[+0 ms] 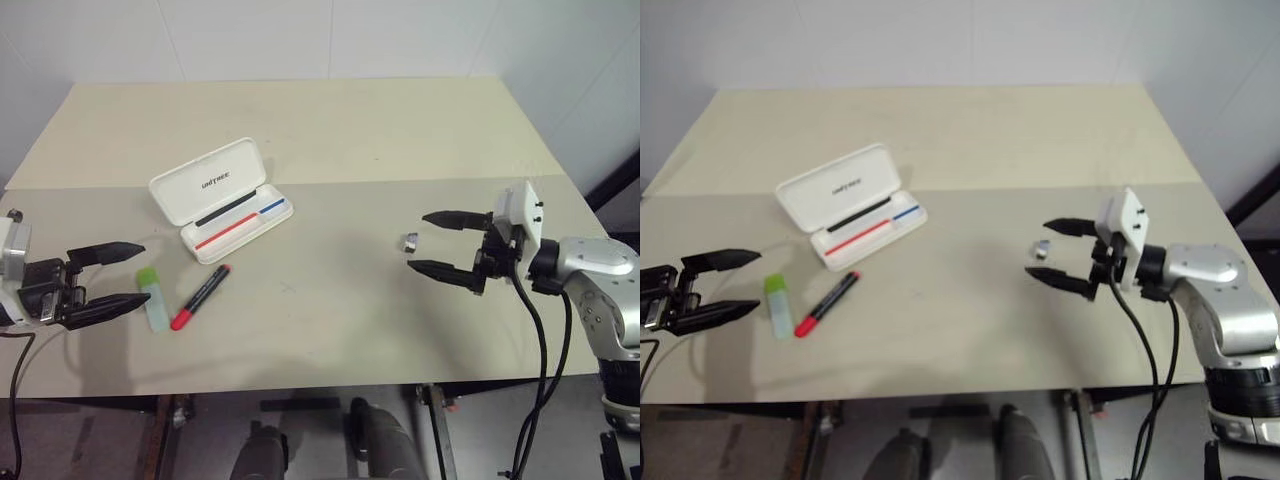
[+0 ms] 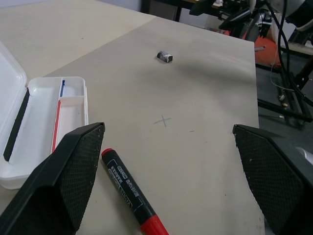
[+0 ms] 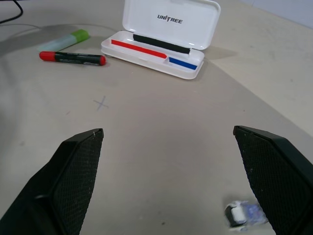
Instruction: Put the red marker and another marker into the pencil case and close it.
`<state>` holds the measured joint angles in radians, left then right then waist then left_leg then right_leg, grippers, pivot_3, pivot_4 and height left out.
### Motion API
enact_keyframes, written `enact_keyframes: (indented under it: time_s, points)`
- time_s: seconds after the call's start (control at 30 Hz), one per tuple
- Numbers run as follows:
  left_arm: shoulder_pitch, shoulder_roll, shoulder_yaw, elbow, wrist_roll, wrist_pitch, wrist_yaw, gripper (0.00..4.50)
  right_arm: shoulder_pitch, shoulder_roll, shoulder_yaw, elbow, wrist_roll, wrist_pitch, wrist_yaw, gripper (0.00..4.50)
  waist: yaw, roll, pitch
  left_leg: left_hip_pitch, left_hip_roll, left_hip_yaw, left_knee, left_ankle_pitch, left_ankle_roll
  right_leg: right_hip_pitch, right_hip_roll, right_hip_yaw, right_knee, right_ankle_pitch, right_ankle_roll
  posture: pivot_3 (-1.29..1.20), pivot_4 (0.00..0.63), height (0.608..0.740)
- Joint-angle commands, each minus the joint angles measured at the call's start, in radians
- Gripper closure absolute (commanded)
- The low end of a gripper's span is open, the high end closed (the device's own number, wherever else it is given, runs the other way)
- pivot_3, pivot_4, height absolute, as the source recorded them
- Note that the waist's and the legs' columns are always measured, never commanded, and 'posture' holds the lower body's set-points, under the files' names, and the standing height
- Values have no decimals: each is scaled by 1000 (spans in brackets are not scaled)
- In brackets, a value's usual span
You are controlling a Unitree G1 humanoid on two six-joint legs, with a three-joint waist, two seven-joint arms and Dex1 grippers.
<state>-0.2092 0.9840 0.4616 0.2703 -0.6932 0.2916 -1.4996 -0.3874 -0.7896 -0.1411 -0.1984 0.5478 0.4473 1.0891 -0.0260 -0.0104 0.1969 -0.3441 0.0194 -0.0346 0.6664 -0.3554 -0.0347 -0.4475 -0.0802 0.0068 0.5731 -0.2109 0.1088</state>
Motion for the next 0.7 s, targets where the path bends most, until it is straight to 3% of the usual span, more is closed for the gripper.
enact_keyframes:
  time_s: [0.03,0.23,0.5,0.7]
  points:
    - [-45,15,3,35,13,-26,-26,30,3,-18,-61,-50,30,3,-22,0,-1,0,0,0,0,0,0,0,0,0,0,0,0,0,0,0,150,740]
    - [-25,-38,-10,-51,-9,5,12,30,53,9,-75,-130,67,28,-73,0,-1,0,0,3,0,1,0,0,0,1,0,1,2,0,0,0,150,740]
    - [-53,-81,-12,-139,-18,34,93,30,-1,51,-35,-203,132,81,-140,0,0,-2,0,4,0,2,1,0,0,1,0,3,4,0,0,0,150,740]
    - [-64,-158,-84,-174,66,39,270,30,52,76,-30,-239,161,88,-134,0,6,-3,0,4,0,2,1,0,0,2,0,3,4,0,0,0,150,740]
